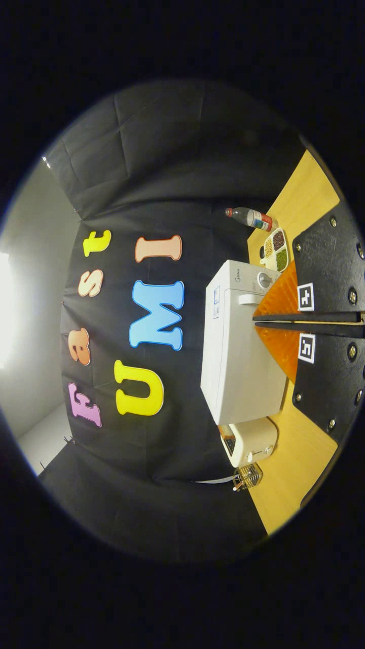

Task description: Open the microwave, put the food inside, and close the microwave door.

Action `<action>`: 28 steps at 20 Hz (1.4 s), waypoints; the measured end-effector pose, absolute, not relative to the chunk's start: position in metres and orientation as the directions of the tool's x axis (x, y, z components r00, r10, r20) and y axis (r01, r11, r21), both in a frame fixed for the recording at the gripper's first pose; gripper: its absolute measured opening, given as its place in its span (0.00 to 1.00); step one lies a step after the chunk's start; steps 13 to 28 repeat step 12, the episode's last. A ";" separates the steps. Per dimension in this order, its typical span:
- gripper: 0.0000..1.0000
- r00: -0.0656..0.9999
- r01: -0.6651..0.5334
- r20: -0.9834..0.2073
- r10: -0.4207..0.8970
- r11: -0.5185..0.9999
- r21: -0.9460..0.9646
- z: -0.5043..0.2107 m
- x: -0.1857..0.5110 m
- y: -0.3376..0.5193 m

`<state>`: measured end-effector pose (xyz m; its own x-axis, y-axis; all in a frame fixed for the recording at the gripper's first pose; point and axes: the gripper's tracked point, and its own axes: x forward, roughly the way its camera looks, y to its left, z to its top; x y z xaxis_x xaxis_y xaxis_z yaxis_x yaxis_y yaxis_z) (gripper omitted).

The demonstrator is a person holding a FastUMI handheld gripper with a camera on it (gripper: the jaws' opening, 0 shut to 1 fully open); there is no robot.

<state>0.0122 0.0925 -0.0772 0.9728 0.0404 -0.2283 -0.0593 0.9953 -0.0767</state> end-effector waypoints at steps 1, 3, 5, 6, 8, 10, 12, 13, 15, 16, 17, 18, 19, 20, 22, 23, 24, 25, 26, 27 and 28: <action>0.05 0.971 -0.067 -0.235 0.051 0.996 -0.060 -0.079 0.003 0.096; 0.44 0.968 -0.084 -0.241 0.075 0.996 -0.027 -0.079 -0.013 0.103; 0.79 0.970 -0.072 -0.233 0.061 0.997 -0.038 -0.076 -0.021 0.101; 0.97 0.972 -0.073 -0.228 0.062 0.996 -0.042 -0.076 -0.026 0.103; 0.97 0.974 -0.082 -0.213 0.072 0.996 -0.041 -0.069 -0.029 0.107; 0.97 0.980 -0.078 -0.185 0.070 0.996 -0.040 -0.058 -0.029 0.105; 0.97 0.986 -0.074 -0.153 0.069 0.997 -0.029 -0.047 -0.027 0.105; 0.97 0.986 -0.074 -0.153 0.069 0.997 -0.029 -0.047 -0.027 0.105; 0.97 0.986 -0.074 -0.153 0.069 0.997 -0.029 -0.047 -0.027 0.105; 0.97 0.986 -0.074 -0.153 0.069 0.997 -0.029 -0.047 -0.027 0.105; 0.97 0.986 -0.074 -0.153 0.069 0.997 -0.029 -0.047 -0.027 0.105; 0.97 0.986 -0.074 -0.153 0.069 0.997 -0.029 -0.047 -0.027 0.105; 0.97 0.986 -0.074 -0.153 0.069 0.997 -0.029 -0.047 -0.027 0.105; 0.97 0.986 -0.074 -0.153 0.069 0.997 -0.029 -0.047 -0.027 0.105; 0.97 0.986 -0.074 -0.153 0.069 0.997 -0.029 -0.047 -0.027 0.105; 0.97 0.986 -0.074 -0.153 0.069 0.997 -0.029 -0.047 -0.027 0.105; 0.97 0.986 -0.074 -0.153 0.069 0.997 -0.029 -0.047 -0.027 0.105; 0.97 0.986 -0.074 -0.153 0.069 0.997 -0.029 -0.047 -0.027 0.105; 0.97 0.986 -0.074 -0.153 0.069 0.997 -0.029 -0.047 -0.027 0.105; 0.97 0.986 -0.074 -0.153 0.069 0.997 -0.029 -0.047 -0.027 0.105; 0.97 0.986 -0.074 -0.153 0.069 0.997 -0.029 -0.047 -0.027 0.105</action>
